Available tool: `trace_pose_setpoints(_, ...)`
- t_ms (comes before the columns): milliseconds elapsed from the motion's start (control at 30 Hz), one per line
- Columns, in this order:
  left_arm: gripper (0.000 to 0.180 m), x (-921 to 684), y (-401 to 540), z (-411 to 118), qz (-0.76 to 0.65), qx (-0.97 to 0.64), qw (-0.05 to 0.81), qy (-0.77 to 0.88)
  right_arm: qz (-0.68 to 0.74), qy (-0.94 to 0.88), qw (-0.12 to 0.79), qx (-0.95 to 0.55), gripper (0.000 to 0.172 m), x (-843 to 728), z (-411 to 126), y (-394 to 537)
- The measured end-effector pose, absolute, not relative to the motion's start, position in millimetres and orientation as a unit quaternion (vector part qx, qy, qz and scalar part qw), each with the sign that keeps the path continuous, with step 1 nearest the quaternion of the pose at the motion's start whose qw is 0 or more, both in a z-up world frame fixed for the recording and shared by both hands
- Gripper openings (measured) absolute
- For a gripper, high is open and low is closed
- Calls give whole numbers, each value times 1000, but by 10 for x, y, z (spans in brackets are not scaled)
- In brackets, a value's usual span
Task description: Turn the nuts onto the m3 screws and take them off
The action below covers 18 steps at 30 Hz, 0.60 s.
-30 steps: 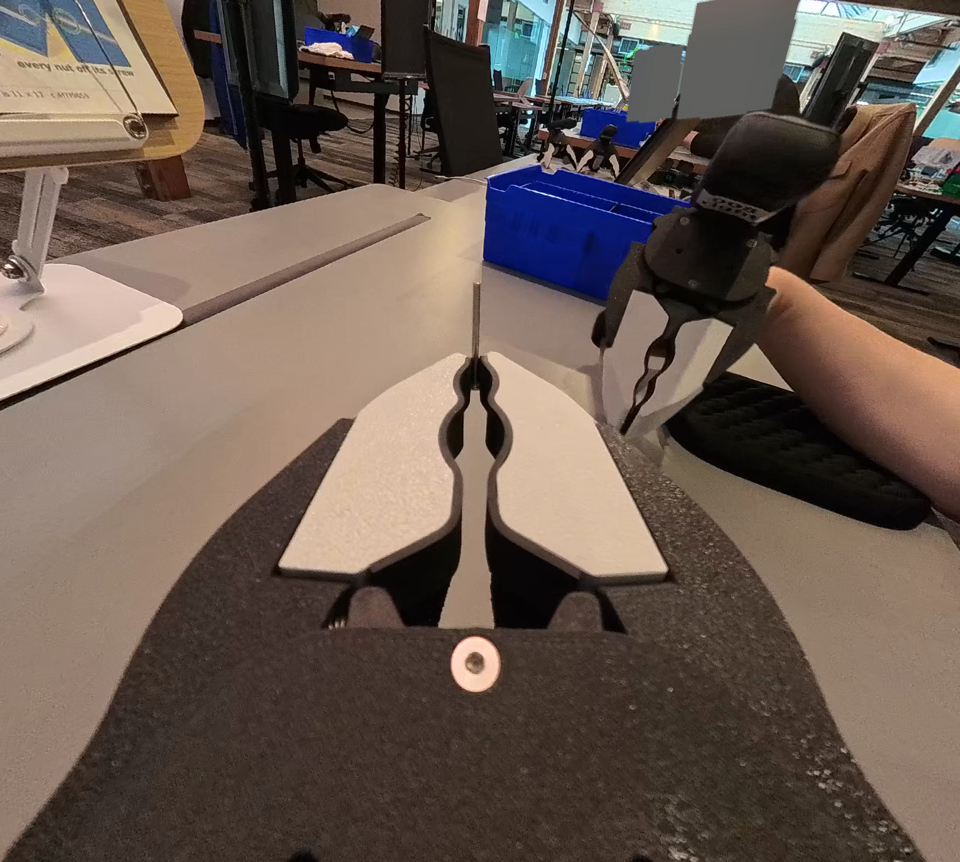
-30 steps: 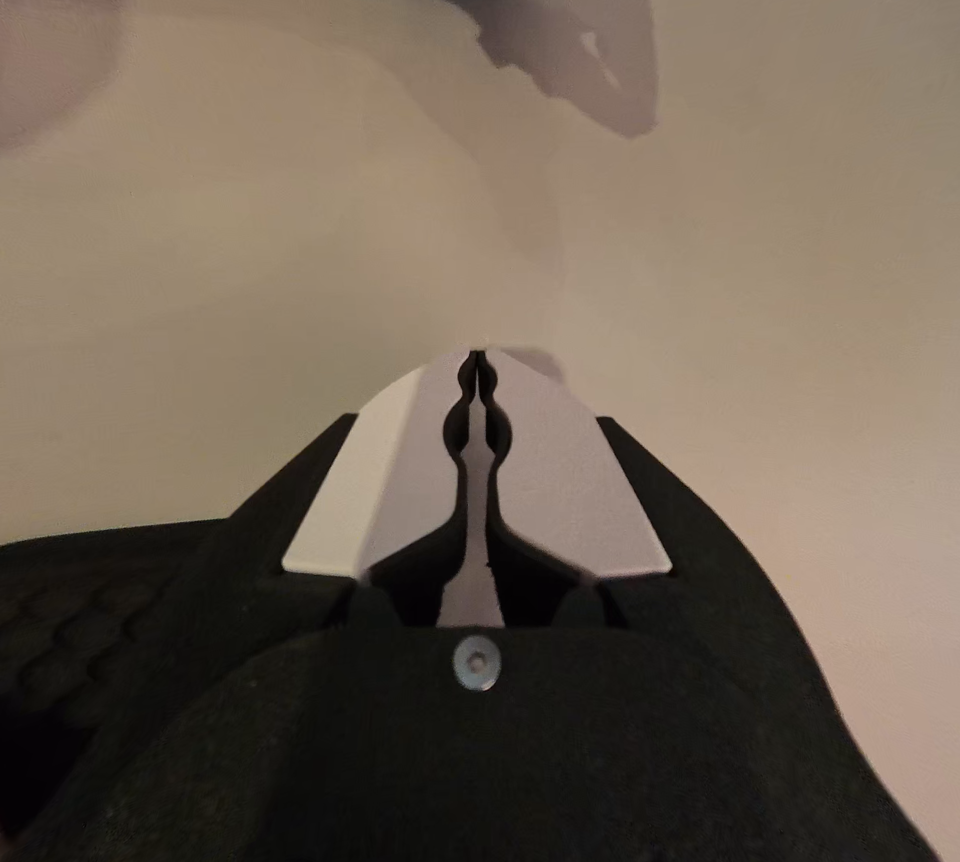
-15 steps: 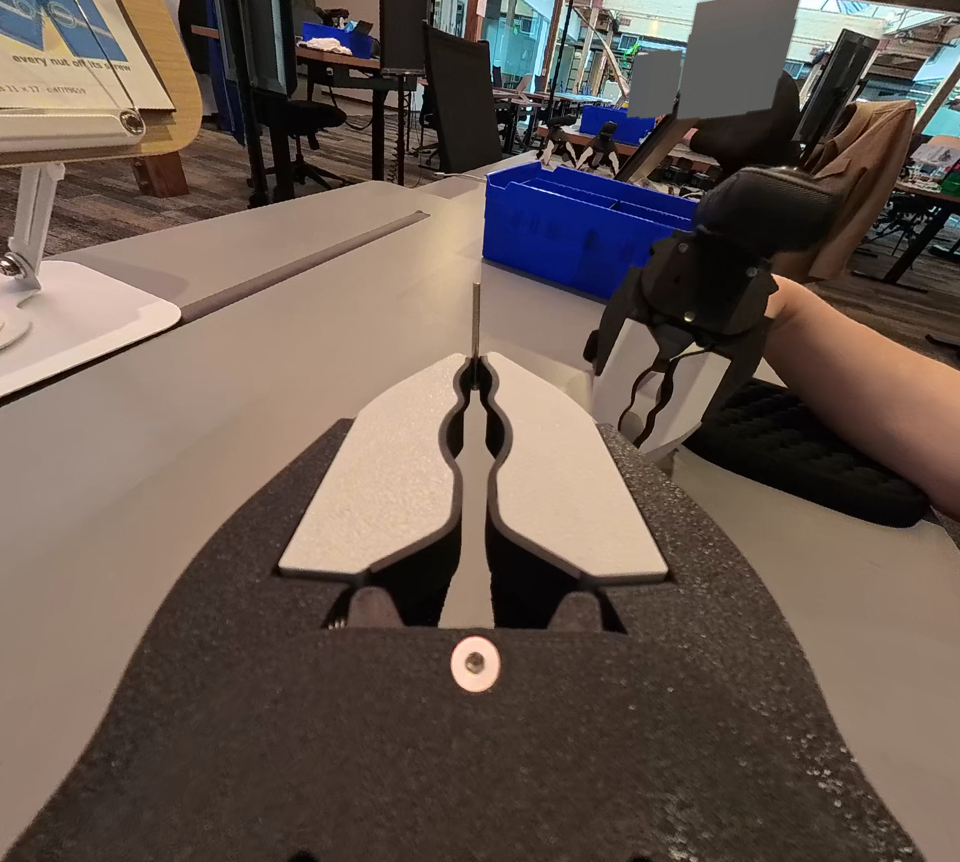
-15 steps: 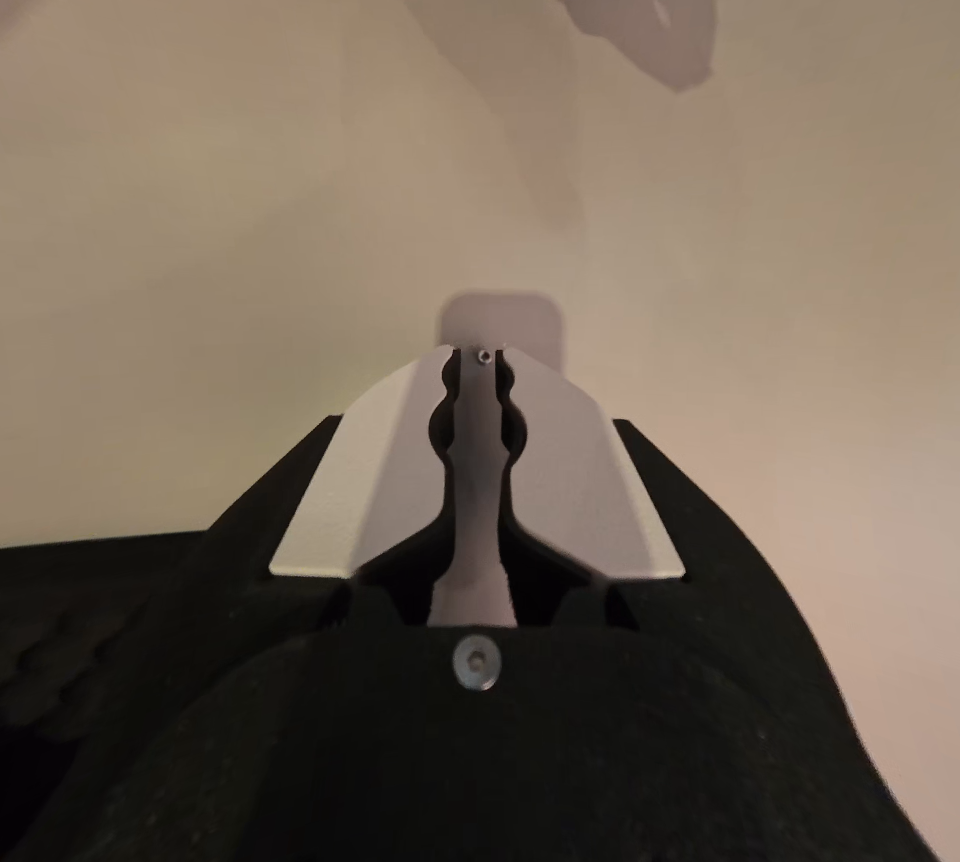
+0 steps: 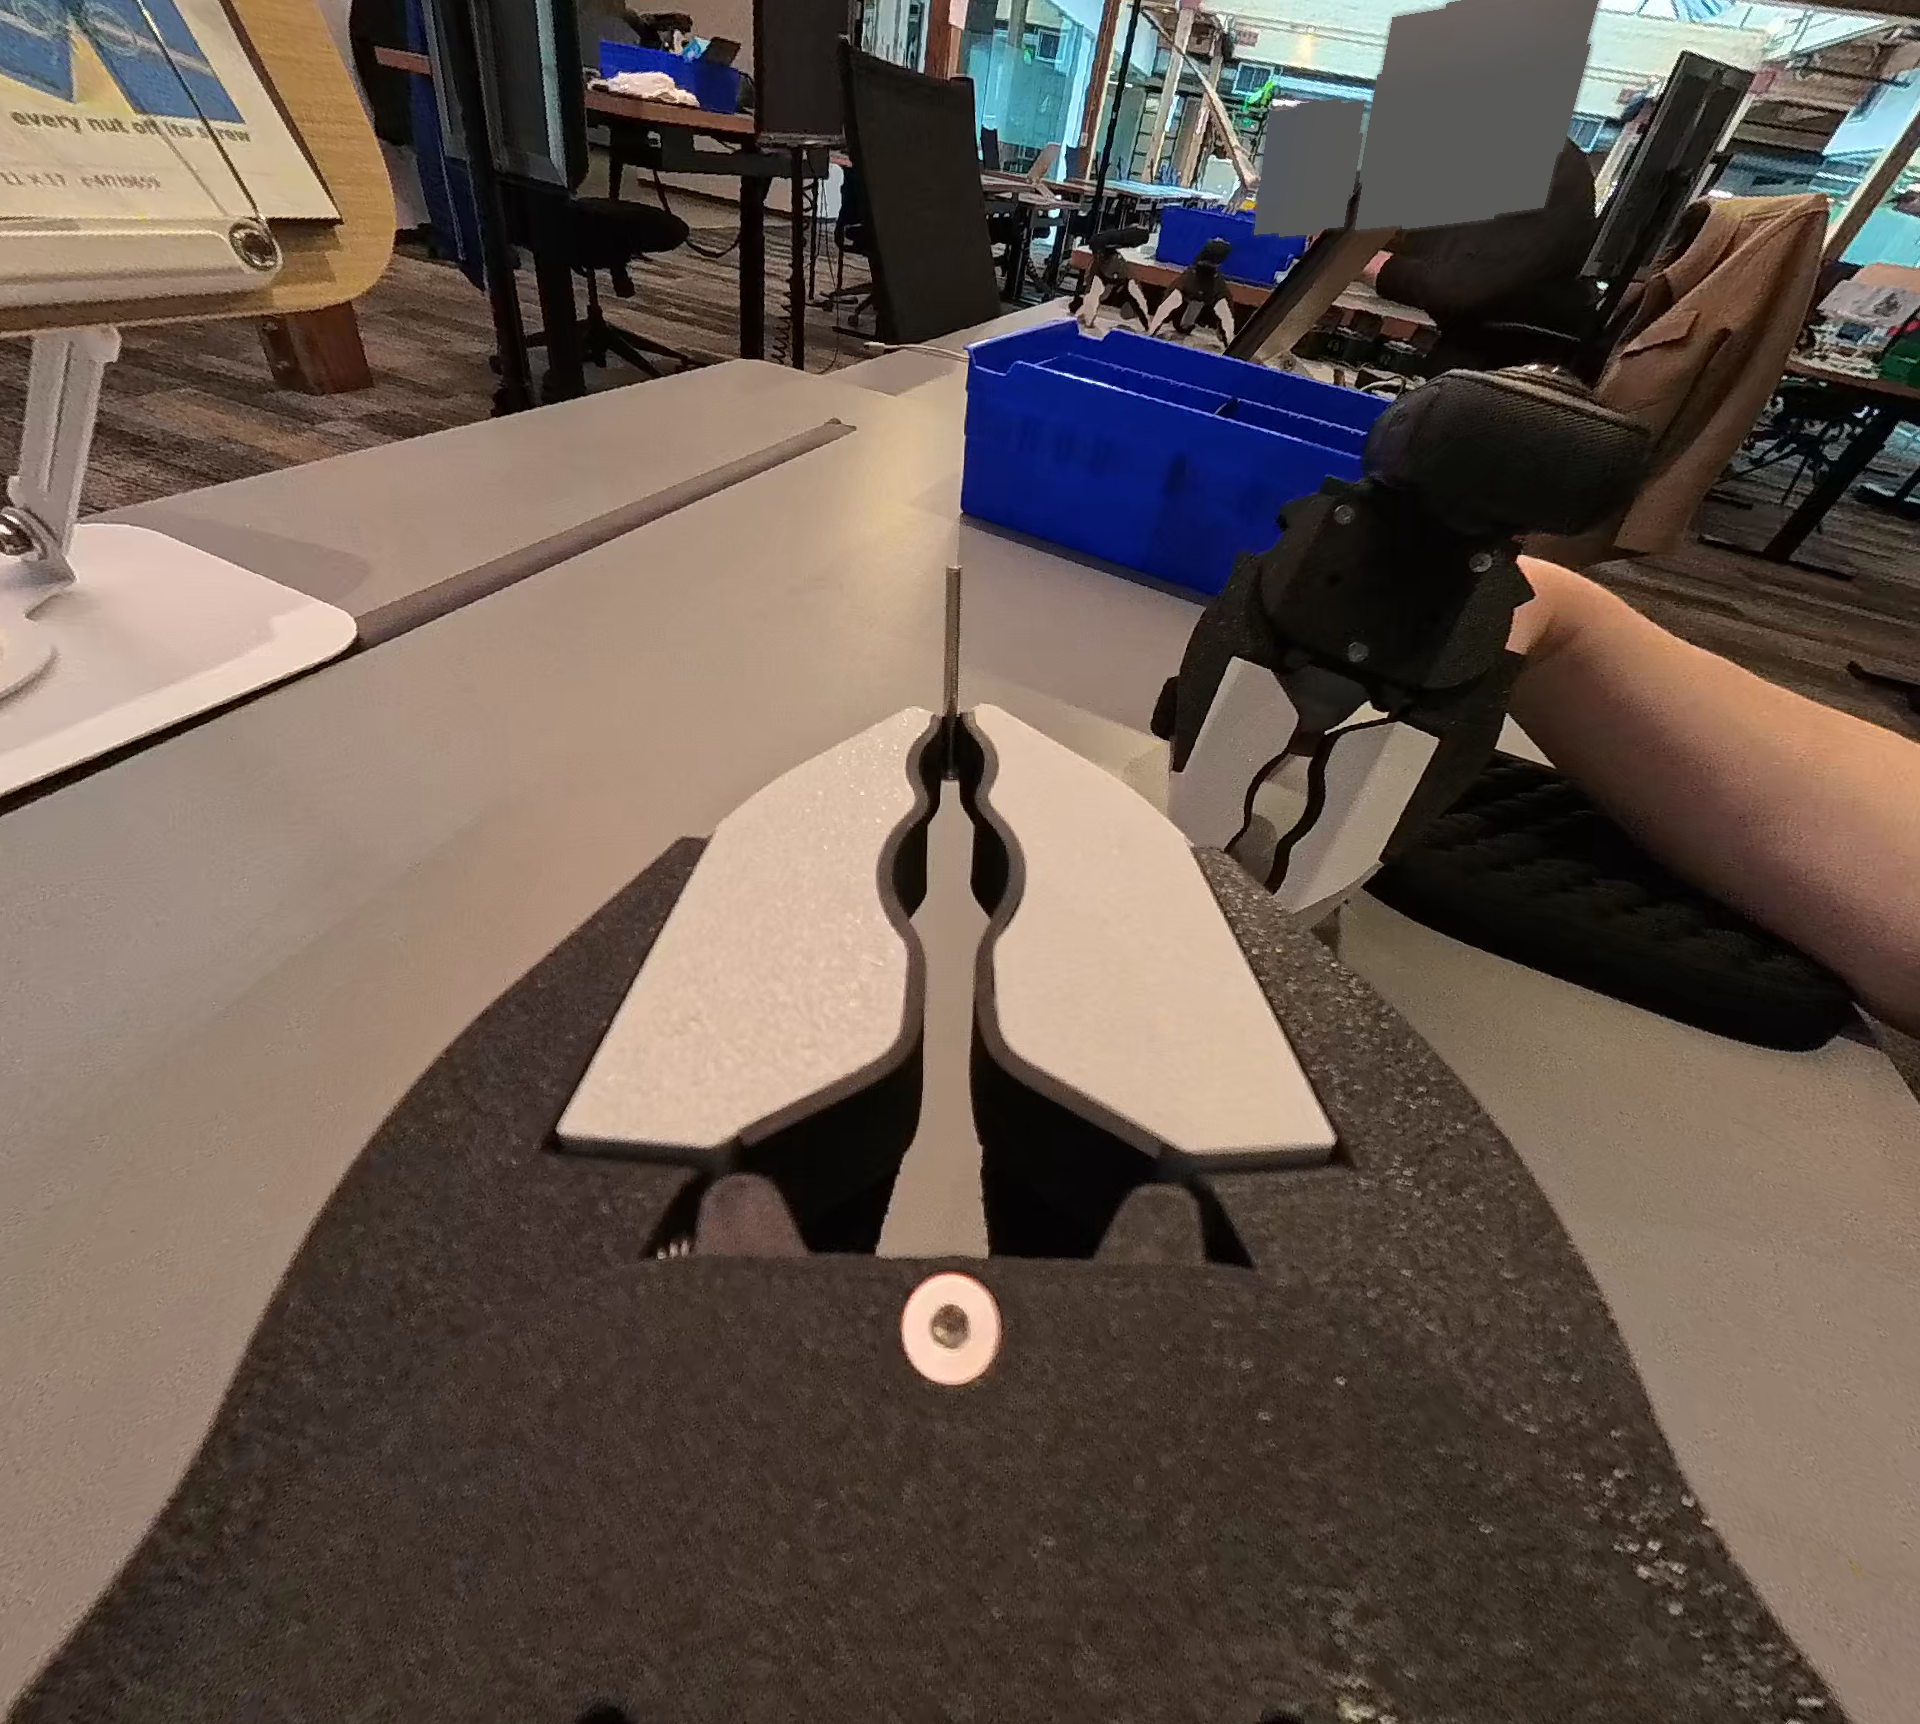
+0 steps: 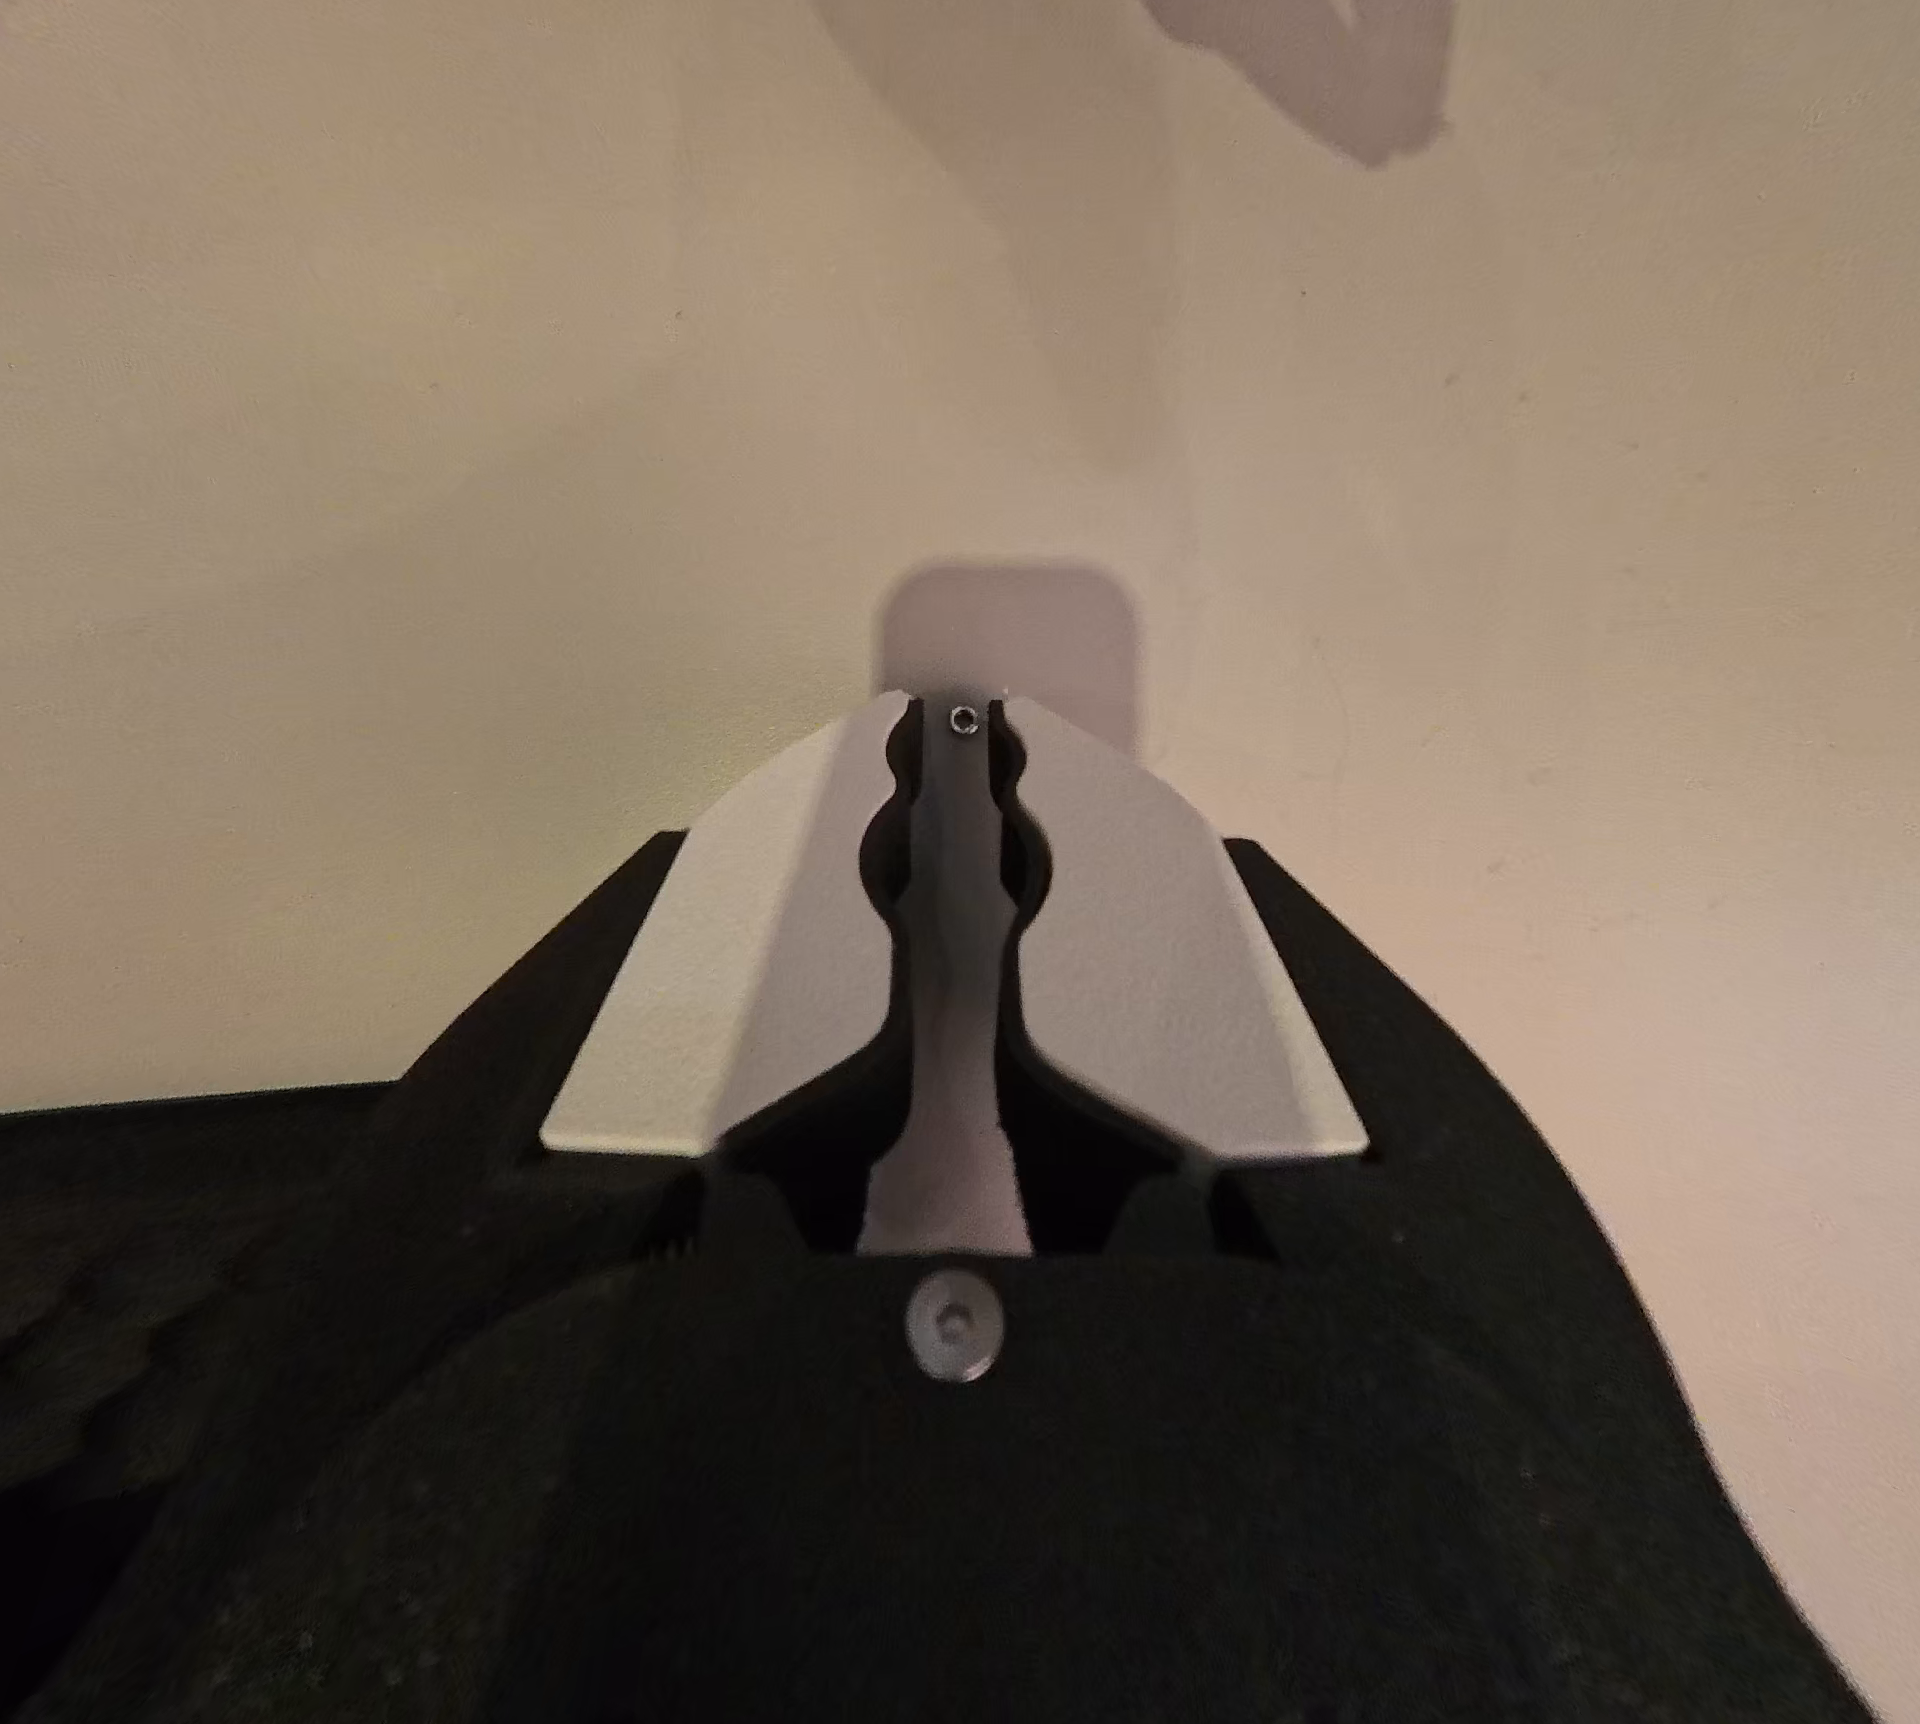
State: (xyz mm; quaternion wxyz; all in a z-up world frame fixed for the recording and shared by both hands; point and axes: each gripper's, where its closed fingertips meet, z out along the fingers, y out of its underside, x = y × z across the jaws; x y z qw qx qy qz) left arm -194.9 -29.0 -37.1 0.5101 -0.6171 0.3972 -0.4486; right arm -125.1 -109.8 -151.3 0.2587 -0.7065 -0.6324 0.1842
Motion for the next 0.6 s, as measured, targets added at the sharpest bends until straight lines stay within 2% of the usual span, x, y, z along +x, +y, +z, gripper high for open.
trace_pose_setpoints(600, 2, -1935, -298, -382, -446, -618, 508, 401, 196, -620, 252, -717, 9, -1237, -1547, -1091)
